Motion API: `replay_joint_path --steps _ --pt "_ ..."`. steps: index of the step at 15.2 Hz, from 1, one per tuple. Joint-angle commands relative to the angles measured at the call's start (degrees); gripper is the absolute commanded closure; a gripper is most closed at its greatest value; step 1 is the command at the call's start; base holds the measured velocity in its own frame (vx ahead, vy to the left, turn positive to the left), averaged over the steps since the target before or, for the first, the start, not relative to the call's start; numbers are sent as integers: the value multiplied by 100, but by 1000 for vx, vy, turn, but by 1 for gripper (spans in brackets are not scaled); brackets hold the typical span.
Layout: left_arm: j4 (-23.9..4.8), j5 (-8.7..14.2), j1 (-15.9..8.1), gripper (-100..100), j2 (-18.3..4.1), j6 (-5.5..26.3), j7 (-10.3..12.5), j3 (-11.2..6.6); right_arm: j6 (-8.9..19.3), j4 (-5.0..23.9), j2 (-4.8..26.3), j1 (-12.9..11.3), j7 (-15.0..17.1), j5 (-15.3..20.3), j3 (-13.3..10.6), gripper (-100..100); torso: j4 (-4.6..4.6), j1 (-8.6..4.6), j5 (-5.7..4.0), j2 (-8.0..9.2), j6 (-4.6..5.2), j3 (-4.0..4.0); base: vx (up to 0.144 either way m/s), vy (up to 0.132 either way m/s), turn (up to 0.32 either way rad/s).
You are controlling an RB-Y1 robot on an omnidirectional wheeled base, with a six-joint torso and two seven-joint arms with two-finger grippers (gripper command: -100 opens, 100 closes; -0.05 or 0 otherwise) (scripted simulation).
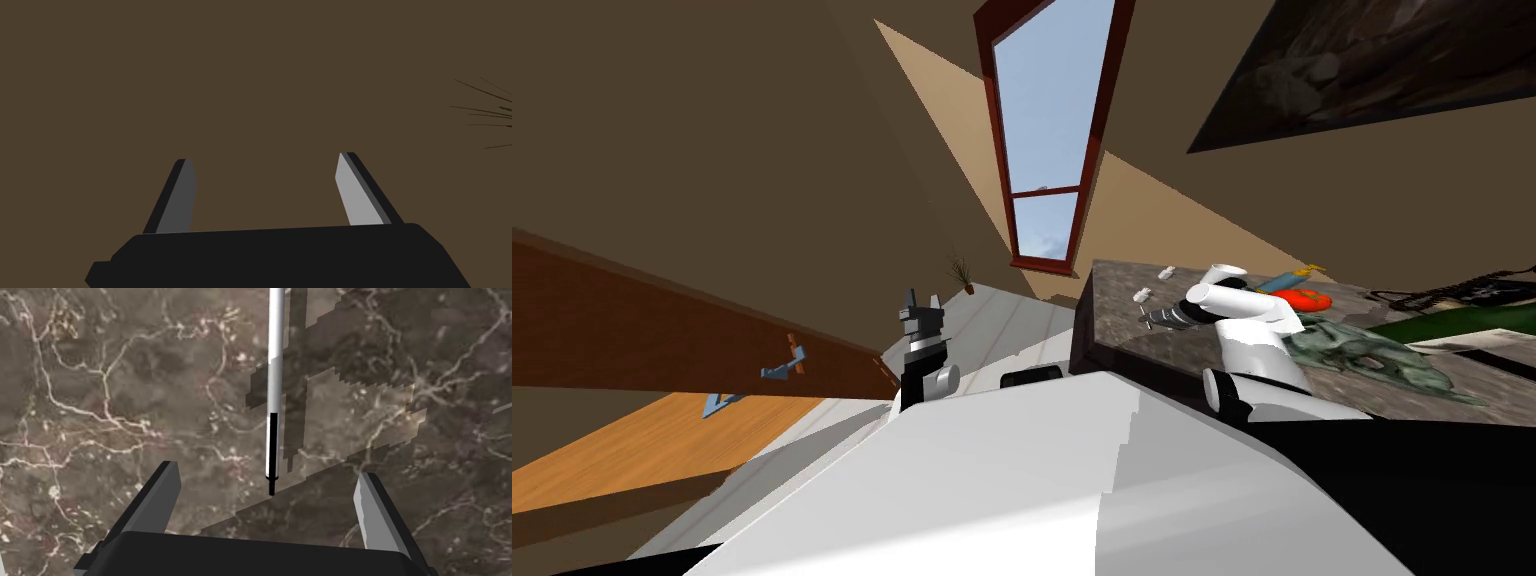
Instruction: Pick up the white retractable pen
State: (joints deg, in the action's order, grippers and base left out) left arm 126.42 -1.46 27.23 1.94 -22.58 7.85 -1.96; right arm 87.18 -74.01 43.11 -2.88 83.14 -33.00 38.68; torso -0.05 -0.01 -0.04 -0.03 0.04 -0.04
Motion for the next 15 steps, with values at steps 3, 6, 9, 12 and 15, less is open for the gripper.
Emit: replay_joint_path --steps 3,6,9,12,15 --pt "0 0 -1 0 0 0 0 0 25 284 238 78 -22 -122 224 -100 0 -5 -1 -1 -3 0 7 18 150" --pt "0 0 0 0 0 0 0 0 125 482 423 168 -16 -259 429 -100 0 -11 -2 -3 -2 -1 12 6 176" --pt "0 0 0 0 -1 0 0 0 245 682 576 259 -31 -426 632 -100 -1 -20 -5 -3 0 -2 12 -17 134" --pt "0 0 0 0 -1 0 0 -1 399 955 704 371 -115 -663 864 -100 -1 -38 -8 -5 -1 -3 19 -66 209" --pt "0 0 0 0 -2 0 0 -2 546 1196 755 467 -240 -889 1035 -100 -2 -62 -14 -10 0 -6 24 -119 159"
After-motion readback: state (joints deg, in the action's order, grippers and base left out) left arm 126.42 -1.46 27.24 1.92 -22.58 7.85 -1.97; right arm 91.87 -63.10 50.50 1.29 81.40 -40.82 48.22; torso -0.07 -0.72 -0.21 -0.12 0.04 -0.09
